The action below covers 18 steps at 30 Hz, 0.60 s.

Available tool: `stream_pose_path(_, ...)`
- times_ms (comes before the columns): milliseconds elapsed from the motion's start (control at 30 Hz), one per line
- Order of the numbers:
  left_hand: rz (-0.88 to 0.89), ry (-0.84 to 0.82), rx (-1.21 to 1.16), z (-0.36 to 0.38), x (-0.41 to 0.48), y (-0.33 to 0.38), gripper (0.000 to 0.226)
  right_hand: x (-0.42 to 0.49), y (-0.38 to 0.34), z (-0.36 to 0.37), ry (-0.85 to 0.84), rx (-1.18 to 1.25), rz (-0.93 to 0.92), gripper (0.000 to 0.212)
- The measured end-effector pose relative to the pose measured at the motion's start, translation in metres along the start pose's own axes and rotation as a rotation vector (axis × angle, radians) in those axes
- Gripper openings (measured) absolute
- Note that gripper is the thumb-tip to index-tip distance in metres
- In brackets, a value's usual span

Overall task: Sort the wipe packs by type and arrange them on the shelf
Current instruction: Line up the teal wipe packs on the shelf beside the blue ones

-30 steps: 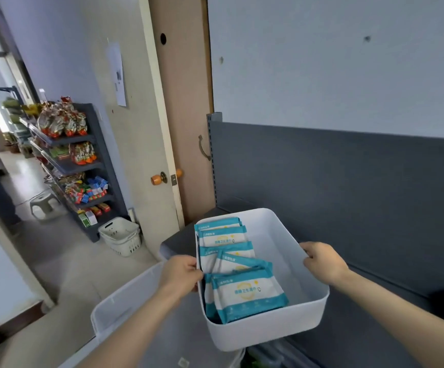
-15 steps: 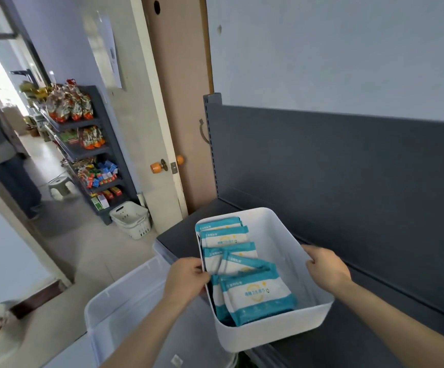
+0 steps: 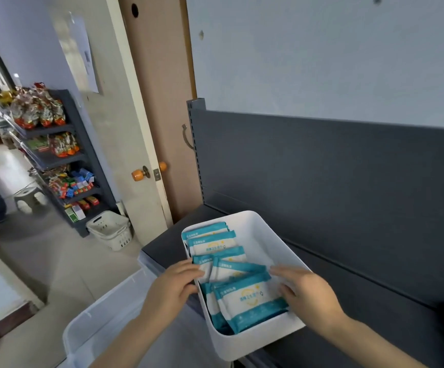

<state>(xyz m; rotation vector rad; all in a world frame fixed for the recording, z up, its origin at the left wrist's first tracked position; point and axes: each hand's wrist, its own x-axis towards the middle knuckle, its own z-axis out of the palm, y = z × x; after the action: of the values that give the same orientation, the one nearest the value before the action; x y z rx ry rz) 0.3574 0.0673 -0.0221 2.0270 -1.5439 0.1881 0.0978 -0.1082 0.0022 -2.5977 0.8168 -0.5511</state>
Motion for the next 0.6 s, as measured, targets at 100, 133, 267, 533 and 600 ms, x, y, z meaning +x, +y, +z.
stream_pose_path(100,0.108,-0.105,0.050,0.001,0.010,-0.010,0.018,-0.011,-0.027,0.008,-0.105,0.122,-0.120,0.023)
stream_pose_path(133,0.122,-0.133,0.078,0.001,0.013,-0.012,0.013,-0.012,-0.030,0.011,-0.135,0.130,-0.134,0.027)
stream_pose_path(267,0.104,-0.144,0.143,0.004,0.023,-0.005,0.023,-0.006,-0.022,0.022,-0.124,0.130,-0.158,0.035)
stream_pose_path(533,-0.133,-0.199,0.189,0.023,0.035,0.012,0.022,0.033,-0.018,0.019,-0.138,0.006,-0.030,0.024)
stream_pose_path(600,-0.151,-0.186,0.245,0.027,0.041,0.013,0.025,0.042,-0.019,0.024,-0.155,-0.002,-0.013,0.027)
